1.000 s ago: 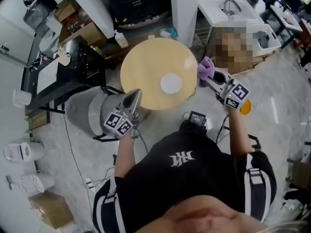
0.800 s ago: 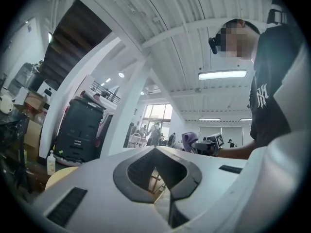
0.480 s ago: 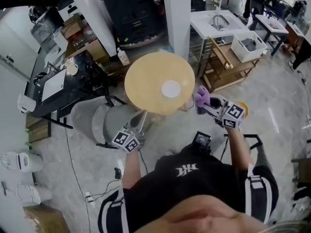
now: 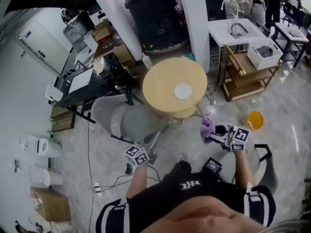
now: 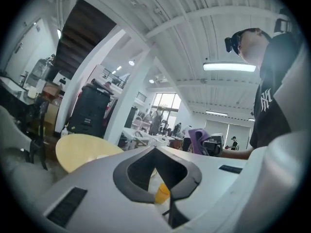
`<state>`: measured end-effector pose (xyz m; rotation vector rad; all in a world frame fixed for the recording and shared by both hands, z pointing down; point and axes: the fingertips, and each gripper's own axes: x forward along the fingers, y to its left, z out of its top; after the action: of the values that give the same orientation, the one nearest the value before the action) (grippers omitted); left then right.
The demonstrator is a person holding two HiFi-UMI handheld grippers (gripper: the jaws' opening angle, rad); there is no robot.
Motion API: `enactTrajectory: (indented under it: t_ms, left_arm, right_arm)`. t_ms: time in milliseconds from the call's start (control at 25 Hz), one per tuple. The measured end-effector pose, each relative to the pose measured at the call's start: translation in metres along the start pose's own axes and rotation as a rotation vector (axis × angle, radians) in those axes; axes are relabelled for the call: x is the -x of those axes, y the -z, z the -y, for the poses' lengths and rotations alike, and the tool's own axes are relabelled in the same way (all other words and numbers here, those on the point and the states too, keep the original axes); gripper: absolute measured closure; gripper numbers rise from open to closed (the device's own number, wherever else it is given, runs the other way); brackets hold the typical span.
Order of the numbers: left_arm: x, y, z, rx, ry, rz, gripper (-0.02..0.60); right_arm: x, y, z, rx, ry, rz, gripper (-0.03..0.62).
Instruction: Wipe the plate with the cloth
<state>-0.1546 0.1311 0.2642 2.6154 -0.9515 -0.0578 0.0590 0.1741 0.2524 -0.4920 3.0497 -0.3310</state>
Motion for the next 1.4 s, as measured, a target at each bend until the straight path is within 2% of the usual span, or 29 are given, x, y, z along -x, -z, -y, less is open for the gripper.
enactTrajectory:
  t_ms: [80,160,280,400,520,680,800,960,1120,1240,1400]
  left_arm:
    - [0.01,0.015,0.021,0.005,-0.003,-0.04,0.568]
    - [0.019,0.02,0.04,-0.008,0.007,-0.063,0.568]
    - [0.03,0.009,0.051,-0.026,0.014,-0.054,0.568]
    - [0.036,-0.008,0.061,-0.05,0.059,-0.008,0.568]
    - [0.036,-0.024,0.072,-0.099,0.14,0.011,0.568]
    - [0.068,-0.027,0.075,-0.131,0.212,0.005,0.568]
    - [0.102,-0.022,0.068,-0.142,0.225,0.001,0.568]
    - [0.14,-0.012,0.059,-0.112,0.233,0.004,0.568]
    - [0.149,0.001,0.063,-0.062,0.234,-0.002,0.568]
    - [0.15,0.007,0.062,-0.062,0.247,0.004,0.568]
    - [0.155,-0.008,0.052,-0.061,0.256,0.025,0.568]
  right_arm:
    - [0.013,0.007,-0.023,-0.097,-0.055,0.115,0.498]
    - [0.018,0.013,-0.04,-0.128,-0.078,0.128,0.498]
    - [0.014,0.004,-0.052,-0.073,-0.079,0.063,0.497]
    - [0.011,-0.028,-0.063,-0.021,-0.063,0.079,0.497]
    - [0.006,-0.054,-0.075,0.03,-0.013,0.134,0.503]
    - [-0.027,-0.043,-0.102,0.038,0.073,0.146,0.505]
    - [-0.059,-0.034,-0.114,0.048,0.107,0.116,0.505]
    - [-0.083,-0.041,-0.135,0.077,0.148,0.124,0.505]
    - [-0.075,-0.03,-0.154,0.033,0.171,0.095,0.505]
    - [-0.065,-0.017,-0.155,0.044,0.203,0.056,0.505]
    - [-0.065,-0.03,-0.153,0.045,0.253,0.062,0.505]
